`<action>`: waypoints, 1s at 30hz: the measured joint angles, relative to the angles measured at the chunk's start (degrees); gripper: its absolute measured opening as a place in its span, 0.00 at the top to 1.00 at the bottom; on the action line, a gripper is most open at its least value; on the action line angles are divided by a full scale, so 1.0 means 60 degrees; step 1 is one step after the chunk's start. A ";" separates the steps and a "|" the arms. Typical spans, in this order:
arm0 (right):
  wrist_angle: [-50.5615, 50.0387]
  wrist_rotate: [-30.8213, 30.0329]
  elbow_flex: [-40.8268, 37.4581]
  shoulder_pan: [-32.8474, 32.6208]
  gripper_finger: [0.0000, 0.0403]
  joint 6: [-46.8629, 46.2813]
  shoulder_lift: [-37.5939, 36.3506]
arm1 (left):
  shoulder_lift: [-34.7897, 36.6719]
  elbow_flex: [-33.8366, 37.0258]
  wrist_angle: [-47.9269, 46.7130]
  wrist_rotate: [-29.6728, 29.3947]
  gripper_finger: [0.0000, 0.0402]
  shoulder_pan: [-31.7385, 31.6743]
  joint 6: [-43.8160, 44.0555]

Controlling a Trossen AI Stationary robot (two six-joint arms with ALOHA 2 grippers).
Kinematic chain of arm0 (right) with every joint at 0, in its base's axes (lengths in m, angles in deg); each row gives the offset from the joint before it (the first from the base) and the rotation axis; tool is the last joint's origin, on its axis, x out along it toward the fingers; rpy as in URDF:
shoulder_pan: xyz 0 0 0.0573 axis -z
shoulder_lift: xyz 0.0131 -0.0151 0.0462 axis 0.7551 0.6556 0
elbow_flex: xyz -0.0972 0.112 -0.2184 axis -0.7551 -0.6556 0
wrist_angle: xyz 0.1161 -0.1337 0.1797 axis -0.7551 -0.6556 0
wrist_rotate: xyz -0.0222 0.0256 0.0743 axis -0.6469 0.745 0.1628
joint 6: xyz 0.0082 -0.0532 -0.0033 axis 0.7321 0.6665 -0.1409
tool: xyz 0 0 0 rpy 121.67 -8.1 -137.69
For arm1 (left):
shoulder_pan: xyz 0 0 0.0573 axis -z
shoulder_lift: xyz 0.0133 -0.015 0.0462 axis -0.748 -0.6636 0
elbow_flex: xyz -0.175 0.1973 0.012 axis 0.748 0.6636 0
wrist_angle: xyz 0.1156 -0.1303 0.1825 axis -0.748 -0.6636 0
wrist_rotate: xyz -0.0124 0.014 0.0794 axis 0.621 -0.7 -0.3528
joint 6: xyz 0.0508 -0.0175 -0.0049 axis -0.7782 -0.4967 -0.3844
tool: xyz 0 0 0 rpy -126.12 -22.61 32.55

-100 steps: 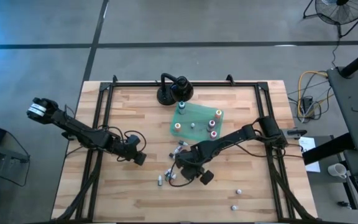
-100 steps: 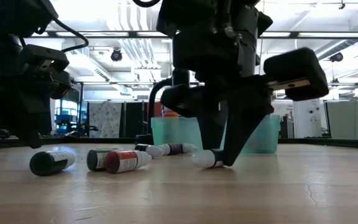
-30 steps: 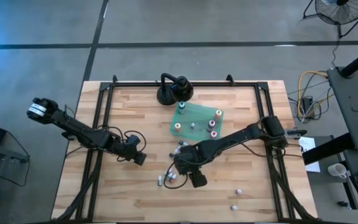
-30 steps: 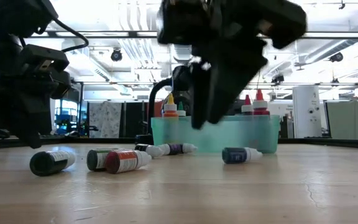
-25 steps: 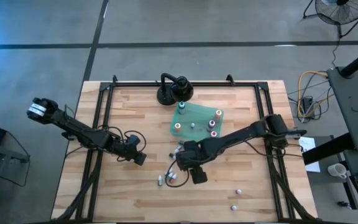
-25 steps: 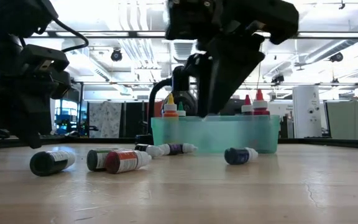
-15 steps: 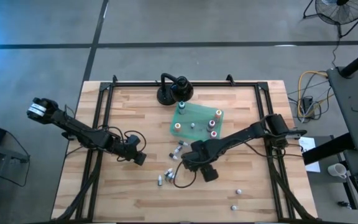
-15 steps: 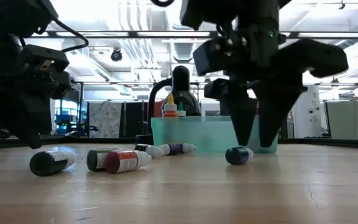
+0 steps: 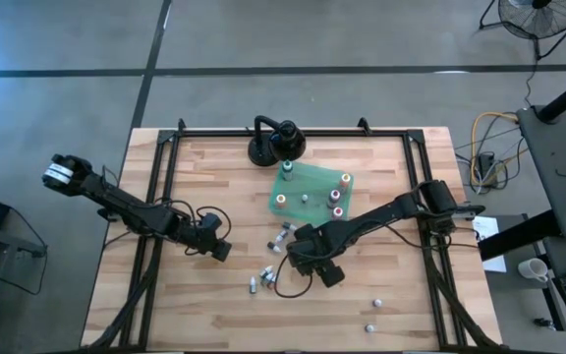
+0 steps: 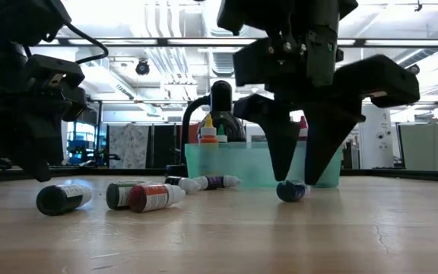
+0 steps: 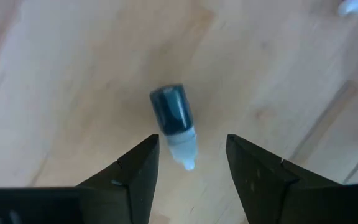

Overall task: Pick & Place food coloring
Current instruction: Move the blue food coloring bottle to the bottom right of the table

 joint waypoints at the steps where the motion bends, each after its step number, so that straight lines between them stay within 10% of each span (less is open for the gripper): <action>1: -0.0017 0.0000 -0.0069 0.0000 0.56 0.0075 0.0000 | 0.0000 0.0000 0.0000 0.0000 0.67 0.0000 0.0003; 30: 0.0410 0.0135 -0.0309 -0.0007 0.73 0.0289 0.0000 | 0.0000 0.0000 0.0000 0.0000 0.67 0.0002 0.0003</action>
